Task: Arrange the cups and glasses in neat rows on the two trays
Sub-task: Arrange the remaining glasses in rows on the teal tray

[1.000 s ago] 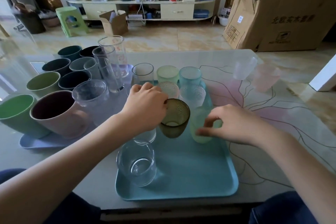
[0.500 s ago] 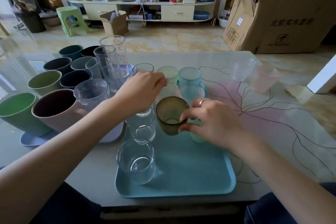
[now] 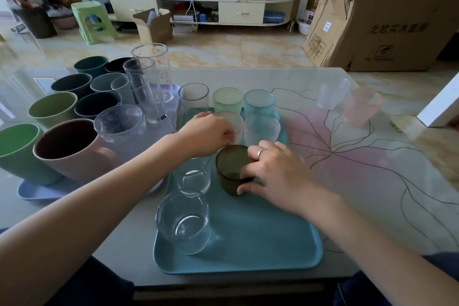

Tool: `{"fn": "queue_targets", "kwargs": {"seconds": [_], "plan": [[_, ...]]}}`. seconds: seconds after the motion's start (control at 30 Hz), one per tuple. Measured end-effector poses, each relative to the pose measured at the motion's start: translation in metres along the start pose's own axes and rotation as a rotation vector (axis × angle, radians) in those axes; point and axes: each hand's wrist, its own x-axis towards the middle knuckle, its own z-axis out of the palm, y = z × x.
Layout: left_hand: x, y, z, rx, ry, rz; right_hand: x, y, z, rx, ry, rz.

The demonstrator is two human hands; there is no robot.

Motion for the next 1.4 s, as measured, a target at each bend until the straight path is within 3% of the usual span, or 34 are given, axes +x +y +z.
{"fn": "queue_targets", "kwargs": {"seconds": [0.07,0.17,0.3,0.43,0.6,0.77,0.93,1.03,1.17,1.4], "plan": [[0.0,-0.003,-0.001,-0.022,-0.036,0.007,0.0,0.001,0.0,0.012,0.008,0.012],[0.002,-0.007,-0.001,-0.047,-0.092,0.015,0.003,0.007,-0.005,0.265,-0.009,0.085],[0.006,-0.009,0.001,-0.034,-0.136,0.02,0.006,0.038,-0.016,0.356,0.154,0.317],[0.004,-0.008,-0.003,-0.102,-0.163,0.017,-0.001,0.069,-0.018,0.189,-0.086,0.466],[0.002,-0.005,-0.024,-0.211,-0.007,-0.011,-0.009,0.111,-0.027,0.118,0.046,0.673],[0.061,0.033,-0.036,-0.198,0.169,0.079,-0.027,0.174,-0.023,0.032,0.013,0.943],[0.163,0.103,-0.017,-0.019,0.2,0.275,-0.04,0.216,-0.022,0.018,-0.095,1.079],[0.218,0.138,0.002,0.069,0.224,0.317,-0.055,0.227,-0.014,0.033,-0.144,1.06],[0.27,0.159,0.03,0.211,0.124,0.306,-0.063,0.237,-0.005,0.09,-0.06,1.023],[0.282,0.154,0.031,0.19,0.079,0.189,-0.073,0.243,-0.002,0.118,-0.031,1.03]]}}
